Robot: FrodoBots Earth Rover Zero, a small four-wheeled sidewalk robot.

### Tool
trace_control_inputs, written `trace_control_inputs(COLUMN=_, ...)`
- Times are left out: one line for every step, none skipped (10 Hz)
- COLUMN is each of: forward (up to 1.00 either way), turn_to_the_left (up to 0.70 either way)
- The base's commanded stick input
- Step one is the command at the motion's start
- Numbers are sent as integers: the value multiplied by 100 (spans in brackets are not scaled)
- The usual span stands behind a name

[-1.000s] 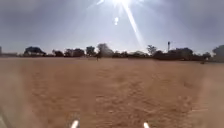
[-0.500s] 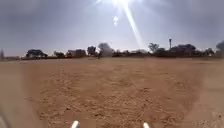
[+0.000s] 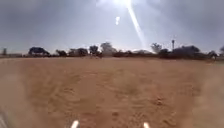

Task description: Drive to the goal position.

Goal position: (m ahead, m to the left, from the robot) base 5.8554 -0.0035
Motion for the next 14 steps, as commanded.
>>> trace_control_inputs(forward=100, turn_to_the_left=27)
trace_control_inputs(forward=100, turn_to_the_left=27)
trace_control_inputs(forward=100, turn_to_the_left=27)
trace_control_inputs(forward=100, turn_to_the_left=27)
trace_control_inputs(forward=100, turn_to_the_left=18)
trace_control_inputs(forward=100, turn_to_the_left=5)
trace_control_inputs(forward=100, turn_to_the_left=0)
trace_control_inputs(forward=100, turn_to_the_left=0)
trace_control_inputs(forward=100, turn_to_the_left=0)
trace_control_inputs(forward=100, turn_to_the_left=0)
trace_control_inputs(forward=100, turn_to_the_left=0)
trace_control_inputs(forward=100, turn_to_the_left=0)
trace_control_inputs(forward=100, turn_to_the_left=0)
trace_control_inputs(forward=100, turn_to_the_left=0)
